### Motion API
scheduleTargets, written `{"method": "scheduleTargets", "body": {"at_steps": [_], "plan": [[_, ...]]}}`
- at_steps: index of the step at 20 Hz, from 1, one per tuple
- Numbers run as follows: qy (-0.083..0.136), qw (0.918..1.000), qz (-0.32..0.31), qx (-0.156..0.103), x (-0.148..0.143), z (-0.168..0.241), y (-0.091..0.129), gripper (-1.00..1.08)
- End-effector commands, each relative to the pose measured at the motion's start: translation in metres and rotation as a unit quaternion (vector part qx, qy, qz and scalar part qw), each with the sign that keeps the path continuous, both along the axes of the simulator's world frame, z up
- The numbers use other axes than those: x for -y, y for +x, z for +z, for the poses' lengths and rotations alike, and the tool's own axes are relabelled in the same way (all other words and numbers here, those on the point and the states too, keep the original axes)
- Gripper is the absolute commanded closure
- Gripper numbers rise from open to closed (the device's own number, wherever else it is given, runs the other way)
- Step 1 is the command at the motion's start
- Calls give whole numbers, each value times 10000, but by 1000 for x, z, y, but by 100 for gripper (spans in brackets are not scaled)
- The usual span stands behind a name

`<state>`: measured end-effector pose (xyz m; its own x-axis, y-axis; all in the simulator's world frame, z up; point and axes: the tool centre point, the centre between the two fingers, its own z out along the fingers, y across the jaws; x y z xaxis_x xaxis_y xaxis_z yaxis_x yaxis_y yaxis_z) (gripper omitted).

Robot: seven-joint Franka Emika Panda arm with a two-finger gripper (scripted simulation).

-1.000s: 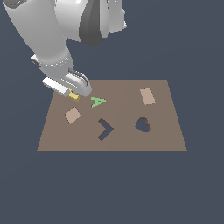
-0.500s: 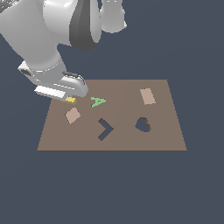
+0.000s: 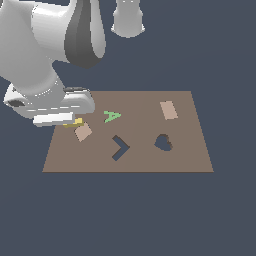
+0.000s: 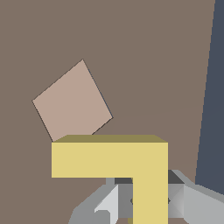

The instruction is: Insert a designated object into the corresponding slot on a board.

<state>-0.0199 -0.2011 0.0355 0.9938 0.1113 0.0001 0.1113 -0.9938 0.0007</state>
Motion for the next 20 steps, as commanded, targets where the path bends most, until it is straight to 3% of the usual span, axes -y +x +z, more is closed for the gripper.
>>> {"method": "scheduleTargets", "body": {"at_steps": [1, 6, 10, 15, 20], "plan": [[-1, 9985, 549, 2, 2, 1, 13, 108], [-2, 9865, 1636, 3, 1, 1, 38, 108], [-2, 9681, 2506, 3, -4, 2, 58, 108], [-3, 9339, 3576, 4, -16, 2, 82, 108], [-3, 8874, 4610, 3, -33, 3, 102, 108]]}}
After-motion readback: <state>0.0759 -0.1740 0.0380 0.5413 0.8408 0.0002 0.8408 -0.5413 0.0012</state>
